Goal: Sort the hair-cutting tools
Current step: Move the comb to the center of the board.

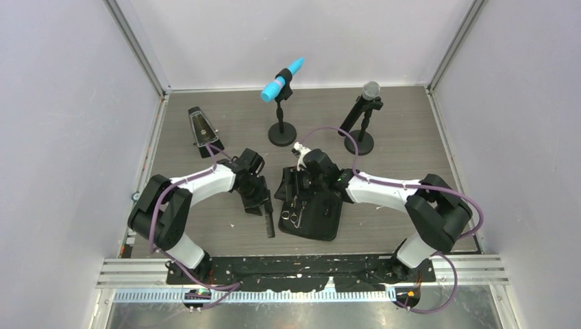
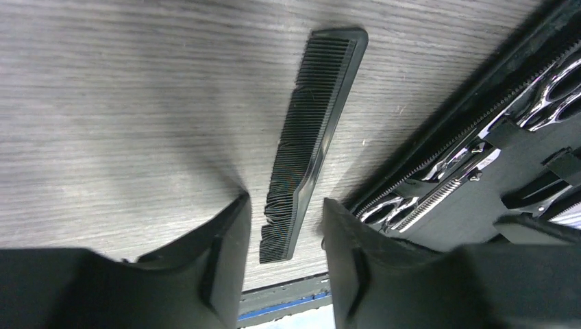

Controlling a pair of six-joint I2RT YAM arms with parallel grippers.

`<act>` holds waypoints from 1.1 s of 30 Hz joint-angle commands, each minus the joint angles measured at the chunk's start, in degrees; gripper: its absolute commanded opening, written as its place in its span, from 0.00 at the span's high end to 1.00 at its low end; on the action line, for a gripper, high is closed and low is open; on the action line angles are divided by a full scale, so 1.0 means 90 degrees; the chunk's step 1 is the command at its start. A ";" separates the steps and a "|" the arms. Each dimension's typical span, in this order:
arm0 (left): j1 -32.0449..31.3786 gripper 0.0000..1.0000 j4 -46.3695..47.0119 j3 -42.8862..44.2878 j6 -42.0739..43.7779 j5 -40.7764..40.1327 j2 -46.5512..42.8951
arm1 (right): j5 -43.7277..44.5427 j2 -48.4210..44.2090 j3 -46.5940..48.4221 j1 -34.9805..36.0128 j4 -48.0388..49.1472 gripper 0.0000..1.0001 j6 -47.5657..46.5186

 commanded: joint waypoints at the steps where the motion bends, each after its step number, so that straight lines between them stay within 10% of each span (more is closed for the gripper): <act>1: -0.0164 0.49 -0.0413 -0.0115 0.0042 -0.1012 -0.0357 | 0.0223 0.0025 0.0015 -0.0025 0.0630 0.34 0.0771; 13: 0.0358 0.02 -0.2337 -0.0157 0.0316 -0.3684 -0.3742 | 0.2585 0.1036 0.2223 0.1227 -0.2601 0.37 0.0051; 22: 0.0535 0.00 -0.2935 -0.0022 0.1216 -0.5224 -0.5966 | 0.3127 0.2423 0.3980 0.1804 -0.4351 0.36 0.0238; 33: 0.0535 0.00 -0.2327 -0.0792 0.1221 -0.4025 -0.6093 | 0.2910 0.3395 0.4670 0.2006 -0.4684 0.38 0.0106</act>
